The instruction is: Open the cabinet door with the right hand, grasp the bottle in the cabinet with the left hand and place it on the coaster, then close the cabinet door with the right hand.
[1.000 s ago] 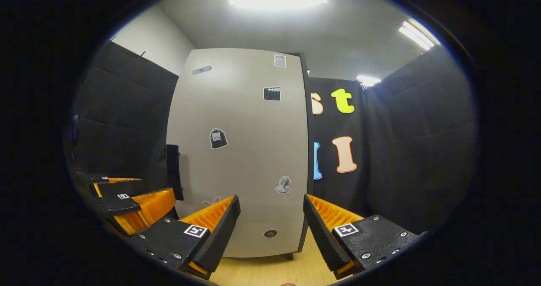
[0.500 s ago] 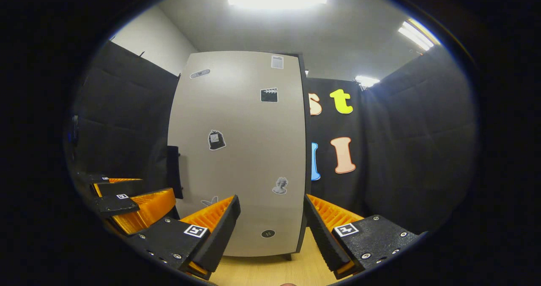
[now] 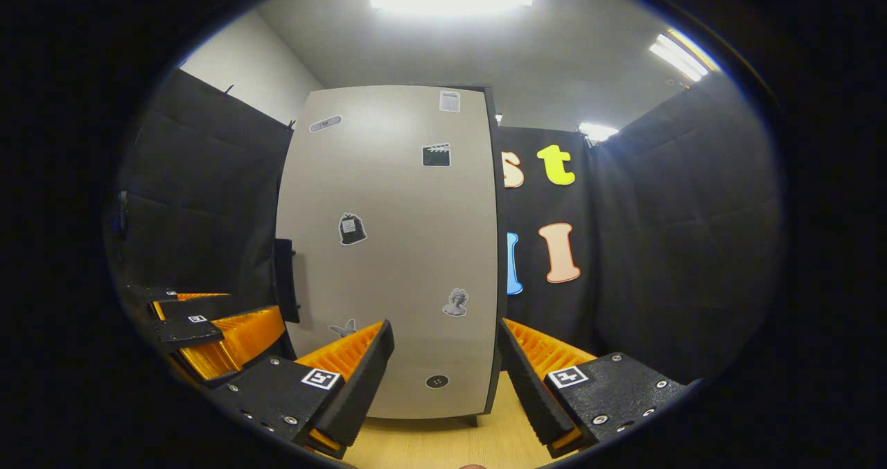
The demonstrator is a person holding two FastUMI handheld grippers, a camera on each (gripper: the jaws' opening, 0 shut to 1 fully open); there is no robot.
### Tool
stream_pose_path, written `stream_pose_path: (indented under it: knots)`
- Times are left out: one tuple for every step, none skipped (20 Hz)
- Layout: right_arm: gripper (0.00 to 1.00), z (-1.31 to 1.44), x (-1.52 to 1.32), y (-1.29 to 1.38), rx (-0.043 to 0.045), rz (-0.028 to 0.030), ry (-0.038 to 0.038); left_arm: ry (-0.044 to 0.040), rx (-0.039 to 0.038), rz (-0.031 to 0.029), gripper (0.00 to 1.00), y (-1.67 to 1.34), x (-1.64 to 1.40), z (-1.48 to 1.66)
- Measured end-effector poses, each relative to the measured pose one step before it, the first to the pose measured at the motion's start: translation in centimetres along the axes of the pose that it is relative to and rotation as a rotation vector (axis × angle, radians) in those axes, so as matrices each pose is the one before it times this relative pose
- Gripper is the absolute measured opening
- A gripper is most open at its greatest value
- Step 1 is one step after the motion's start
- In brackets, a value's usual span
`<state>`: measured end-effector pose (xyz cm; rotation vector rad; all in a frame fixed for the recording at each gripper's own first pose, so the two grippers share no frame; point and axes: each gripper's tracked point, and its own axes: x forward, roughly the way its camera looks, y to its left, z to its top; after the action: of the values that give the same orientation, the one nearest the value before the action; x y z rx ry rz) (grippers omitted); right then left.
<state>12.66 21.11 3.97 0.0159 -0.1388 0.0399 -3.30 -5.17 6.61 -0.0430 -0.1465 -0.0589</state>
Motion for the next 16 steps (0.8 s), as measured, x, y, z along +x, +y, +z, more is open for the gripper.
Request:
stream_pose_path:
  knots:
    - [0.93,-0.094,0.021,-0.014,0.00061,-0.00029,0.00155,-0.00192,-0.00142,0.00002,0.9,-0.01,0.064,0.008]
    - [0.93,-0.032,0.094,0.049,0.00103,0.00055,0.00035,-0.00061,-0.00128,-0.00285,0.99,-0.053,0.038,0.018]
    - [0.93,-0.003,0.099,0.011,-0.00129,0.00074,0.001,-0.00113,-0.00188,-0.00226,0.99,-0.053,-0.006,0.008]
    - [0.93,-0.094,0.115,0.021,-0.00299,0.00026,0.00151,-0.00211,-0.00096,-0.00269,0.99,-0.119,-0.008,0.033]
    - [0.93,-0.028,0.056,0.047,-0.00045,0.00089,0.00113,0.00279,0.00373,-0.00103,0.99,-0.1,0.058,-0.079]
    - [0.93,-0.049,0.063,-0.003,0.00234,0.00182,0.0007,0.00232,0.00396,-0.00147,0.99,-0.082,0.049,-0.046]
    - [0.93,-0.022,0.027,0.015,0.00044,0.00025,0.00066,-0.00003,-0.00096,-0.0012,0.99,0.003,-0.057,-0.046]
    - [0.93,-0.039,-0.052,0.027,-0.00096,-0.00016,0.00145,0.00086,-0.00178,0.00015,0.99,-0.014,0.02,0.017]
    - [0.93,0.012,0.014,-0.034,0.00006,-0.00025,0.00058,0.00125,-0.00141,-0.00028,0.99,-0.039,0.019,-0.036]
    - [0.93,-0.126,0.111,-0.086,0.00099,0.00034,0.00094,0.00084,-0.00289,-0.00047,0.99,0.01,-0.016,0.063]
    - [0.93,0.0,-0.002,-0.077,0.00044,-0.00091,0.00049,0.00131,-0.00201,0.00119,0.99,0.014,0.014,-0.035]
    - [0.93,0.022,-0.04,0.007,0.00099,-0.00071,0.00042,0.00189,0.00043,0.00135,0.99,0.047,0.025,-0.047]
    - [0.93,-0.038,0.041,-0.023,0.00139,0.00042,0.00051,0.00164,0.00003,-0.00069,0.99,-0.046,0.01,-0.063]
    - [0.93,-0.007,0.011,-0.073,-0.00034,-0.00091,0.00182,0.00106,-0.00019,-0.00041,0.99,-0.038,0.007,0.012]
    - [0.93,-0.049,0.048,-0.083,0.00021,0.00031,-0.00004,0.00001,-0.00109,-0.00202,0.99,-0.106,0.006,-0.054]
    - [0.93,-0.005,0.113,0.007,0.0013,0.00105,-0.00053,0.0011,0.00031,-0.00152,0.99,-0.077,0.052,0.035]
